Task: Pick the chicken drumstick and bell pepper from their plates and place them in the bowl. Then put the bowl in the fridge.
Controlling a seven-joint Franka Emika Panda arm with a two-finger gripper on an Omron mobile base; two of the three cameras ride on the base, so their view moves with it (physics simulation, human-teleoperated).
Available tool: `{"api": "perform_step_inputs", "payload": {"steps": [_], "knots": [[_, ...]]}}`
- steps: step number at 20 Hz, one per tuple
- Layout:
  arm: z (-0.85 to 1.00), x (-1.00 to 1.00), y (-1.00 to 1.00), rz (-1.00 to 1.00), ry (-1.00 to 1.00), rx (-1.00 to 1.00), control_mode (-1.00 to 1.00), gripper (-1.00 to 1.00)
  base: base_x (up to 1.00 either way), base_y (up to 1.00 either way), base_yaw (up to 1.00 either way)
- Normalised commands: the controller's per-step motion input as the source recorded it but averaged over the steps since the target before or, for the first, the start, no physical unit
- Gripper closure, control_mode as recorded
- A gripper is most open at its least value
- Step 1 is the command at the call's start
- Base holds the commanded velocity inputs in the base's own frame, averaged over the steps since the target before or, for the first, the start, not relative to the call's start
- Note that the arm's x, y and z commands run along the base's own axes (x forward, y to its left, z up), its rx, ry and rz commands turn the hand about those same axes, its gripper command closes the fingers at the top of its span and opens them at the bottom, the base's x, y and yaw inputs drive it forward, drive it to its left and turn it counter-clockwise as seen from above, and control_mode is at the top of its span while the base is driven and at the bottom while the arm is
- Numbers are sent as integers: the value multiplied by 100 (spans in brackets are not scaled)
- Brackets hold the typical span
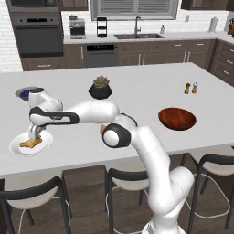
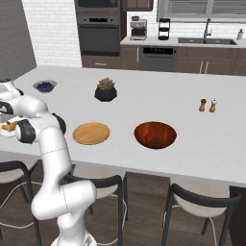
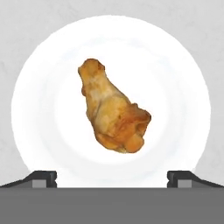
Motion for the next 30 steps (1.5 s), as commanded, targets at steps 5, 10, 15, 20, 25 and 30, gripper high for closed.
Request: {"api": "perform_step_inputs", "payload": {"steps": [5,10,15,20,25,30], "knots": [[-29,19,19,8,-3,0,-100,-100,0,0,0],[-22,0,18,10,-4,0,-100,-100,0,0,0],[-18,24,4,12,-4,0,-100,-100,0,0,0],[-20,20,1,16,-1,0,-100,-100,0,0,0],[-20,11,20,15,0,0,-100,-100,0,0,0],[-38,0,29,14,1,0,-100,100,0,0,0]]}}
